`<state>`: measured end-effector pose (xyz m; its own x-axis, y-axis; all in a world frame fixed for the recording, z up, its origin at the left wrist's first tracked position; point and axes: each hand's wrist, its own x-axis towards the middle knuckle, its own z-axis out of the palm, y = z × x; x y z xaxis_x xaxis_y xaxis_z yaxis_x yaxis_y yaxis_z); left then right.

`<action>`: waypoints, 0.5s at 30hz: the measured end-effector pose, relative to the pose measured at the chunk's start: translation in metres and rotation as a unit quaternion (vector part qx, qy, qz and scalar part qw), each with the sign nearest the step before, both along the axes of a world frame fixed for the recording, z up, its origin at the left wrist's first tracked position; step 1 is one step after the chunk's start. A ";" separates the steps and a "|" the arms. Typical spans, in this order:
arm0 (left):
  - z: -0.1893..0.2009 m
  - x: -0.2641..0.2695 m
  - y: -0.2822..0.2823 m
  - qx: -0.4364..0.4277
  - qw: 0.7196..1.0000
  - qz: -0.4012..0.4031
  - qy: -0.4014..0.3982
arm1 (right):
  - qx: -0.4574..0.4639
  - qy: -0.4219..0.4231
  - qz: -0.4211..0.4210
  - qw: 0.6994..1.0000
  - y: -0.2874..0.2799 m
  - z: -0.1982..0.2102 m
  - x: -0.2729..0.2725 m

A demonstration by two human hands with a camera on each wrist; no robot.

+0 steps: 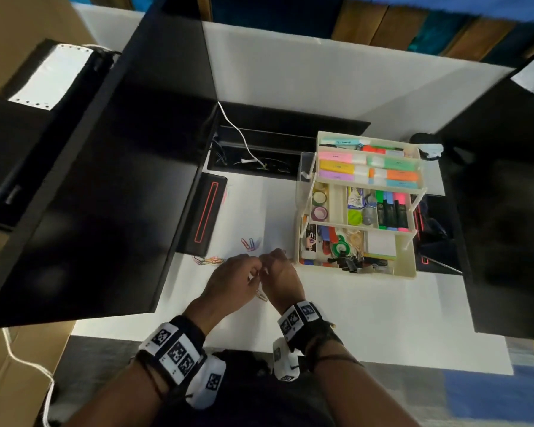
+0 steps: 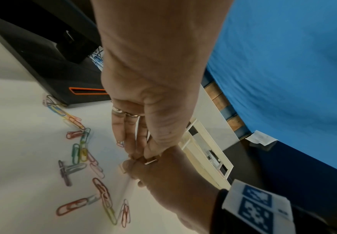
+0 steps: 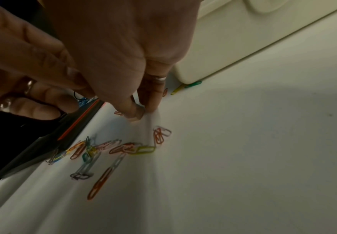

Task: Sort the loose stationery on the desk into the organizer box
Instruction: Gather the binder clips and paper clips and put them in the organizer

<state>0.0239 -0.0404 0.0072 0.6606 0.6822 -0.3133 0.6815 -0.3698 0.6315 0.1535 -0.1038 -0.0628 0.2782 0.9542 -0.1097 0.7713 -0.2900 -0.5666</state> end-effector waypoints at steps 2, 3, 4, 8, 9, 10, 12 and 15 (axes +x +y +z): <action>0.001 0.000 0.003 -0.001 1.000 0.016 0.001 | 0.000 0.017 -0.014 1.000 0.006 -0.002 -0.001; 0.003 0.001 0.004 0.001 1.000 0.022 -0.003 | 0.009 0.020 -0.012 1.000 0.007 -0.001 -0.002; 0.004 0.003 0.005 0.005 1.000 0.026 -0.009 | 0.021 0.020 -0.006 1.000 0.007 0.001 -0.002; 0.013 0.024 0.012 0.038 0.997 0.039 -0.048 | 0.043 0.027 -0.002 0.999 -0.002 0.005 0.001; 0.017 0.032 0.013 0.049 0.996 0.035 -0.063 | 0.038 0.056 -0.007 0.998 -0.007 0.006 0.001; 0.021 0.041 0.014 0.060 0.995 0.027 -0.077 | 0.039 0.086 -0.007 0.995 -0.012 0.006 0.003; 0.027 0.060 0.015 0.080 0.992 -0.002 -0.095 | 0.038 0.151 -0.004 0.988 -0.026 0.014 0.007; 0.030 0.093 0.011 0.099 0.989 -0.063 -0.093 | 0.078 0.154 -0.013 0.985 -0.055 0.039 0.028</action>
